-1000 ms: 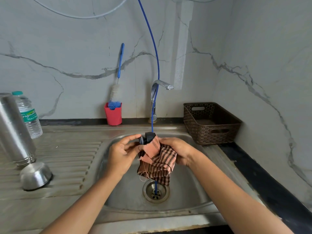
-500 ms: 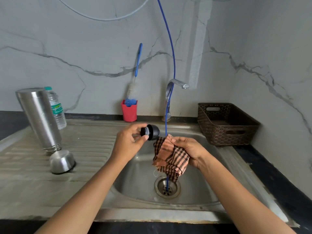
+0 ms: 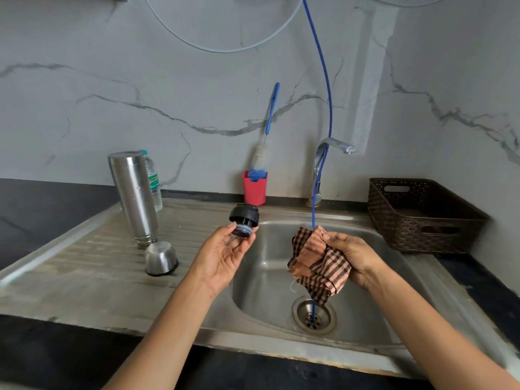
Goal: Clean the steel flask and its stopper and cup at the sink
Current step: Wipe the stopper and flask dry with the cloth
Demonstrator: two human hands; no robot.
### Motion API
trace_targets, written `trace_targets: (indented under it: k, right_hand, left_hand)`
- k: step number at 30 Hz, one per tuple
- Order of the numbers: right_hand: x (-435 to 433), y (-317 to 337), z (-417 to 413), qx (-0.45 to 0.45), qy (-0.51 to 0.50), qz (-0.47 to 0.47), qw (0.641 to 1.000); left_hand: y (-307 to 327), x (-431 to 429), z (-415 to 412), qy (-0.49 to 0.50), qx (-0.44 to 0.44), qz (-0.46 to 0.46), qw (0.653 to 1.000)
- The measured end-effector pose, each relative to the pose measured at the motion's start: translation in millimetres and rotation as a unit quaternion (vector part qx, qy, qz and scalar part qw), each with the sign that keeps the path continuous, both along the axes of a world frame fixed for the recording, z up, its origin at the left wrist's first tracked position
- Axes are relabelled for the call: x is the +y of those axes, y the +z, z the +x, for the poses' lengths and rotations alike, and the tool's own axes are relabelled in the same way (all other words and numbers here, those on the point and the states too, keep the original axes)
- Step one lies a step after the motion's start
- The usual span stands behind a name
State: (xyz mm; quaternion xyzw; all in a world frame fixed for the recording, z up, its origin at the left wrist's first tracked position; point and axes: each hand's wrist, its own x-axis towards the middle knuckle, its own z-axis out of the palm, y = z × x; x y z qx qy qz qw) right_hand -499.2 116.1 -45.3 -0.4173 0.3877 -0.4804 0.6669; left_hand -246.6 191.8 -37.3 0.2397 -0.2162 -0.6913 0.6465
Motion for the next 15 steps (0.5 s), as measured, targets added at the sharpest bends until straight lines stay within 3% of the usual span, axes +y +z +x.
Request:
trace_targets:
  k: [15]
  right_hand:
    - [-2,-6,-2,0.022,0.007,0.015,1.0]
  left_hand:
    - [8,0,30,0.095,-0.101,0.053,0.989]
